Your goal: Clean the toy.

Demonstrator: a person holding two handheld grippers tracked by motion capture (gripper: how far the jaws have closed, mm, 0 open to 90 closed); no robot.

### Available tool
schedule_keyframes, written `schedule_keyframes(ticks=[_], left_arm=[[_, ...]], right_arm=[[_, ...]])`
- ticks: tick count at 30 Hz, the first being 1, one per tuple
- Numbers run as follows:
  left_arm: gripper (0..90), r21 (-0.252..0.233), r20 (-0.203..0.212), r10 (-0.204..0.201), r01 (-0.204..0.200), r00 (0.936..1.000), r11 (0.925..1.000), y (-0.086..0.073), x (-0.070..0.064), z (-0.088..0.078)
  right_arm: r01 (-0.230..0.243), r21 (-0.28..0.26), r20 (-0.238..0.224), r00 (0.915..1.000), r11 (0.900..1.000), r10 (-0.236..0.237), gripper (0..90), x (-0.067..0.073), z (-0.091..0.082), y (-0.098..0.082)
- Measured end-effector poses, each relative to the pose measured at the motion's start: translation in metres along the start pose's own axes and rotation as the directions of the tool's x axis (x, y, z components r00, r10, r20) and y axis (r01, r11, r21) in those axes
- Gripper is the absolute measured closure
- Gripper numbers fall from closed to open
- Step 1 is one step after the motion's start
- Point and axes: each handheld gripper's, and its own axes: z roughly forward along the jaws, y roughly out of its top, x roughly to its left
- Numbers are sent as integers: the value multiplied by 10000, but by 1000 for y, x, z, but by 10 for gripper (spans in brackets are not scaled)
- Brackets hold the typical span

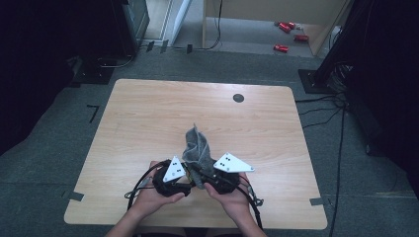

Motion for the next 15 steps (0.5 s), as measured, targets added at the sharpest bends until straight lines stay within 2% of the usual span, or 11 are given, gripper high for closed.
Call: schedule_keyframes(ticks=[4, 8, 12, 15], left_arm=[[347, -140, -9, -199, 199, 9998, 9997, 0, 5, -3], [346, -27, -26, -261, 261, 9997, 9997, -2, 8, -2], [346, 23, 151, -174, 174, 9997, 9998, -1, 3, 1], [346, -29, 255, -43, 44, 9997, 10000, 1, -1, 1]], right_arm=[[-127, -31, 690, 9975, 9999, 129, 667, -19, -6, -1], [-351, -59, 1132, 9929, 9994, 356, 667, -28, -10, -2], [9, -415, 857, 9963, 9991, 27, 668, -15, -12, 3], [291, -454, 348, 9990, 9985, -275, 668, -1, -8, 3]])
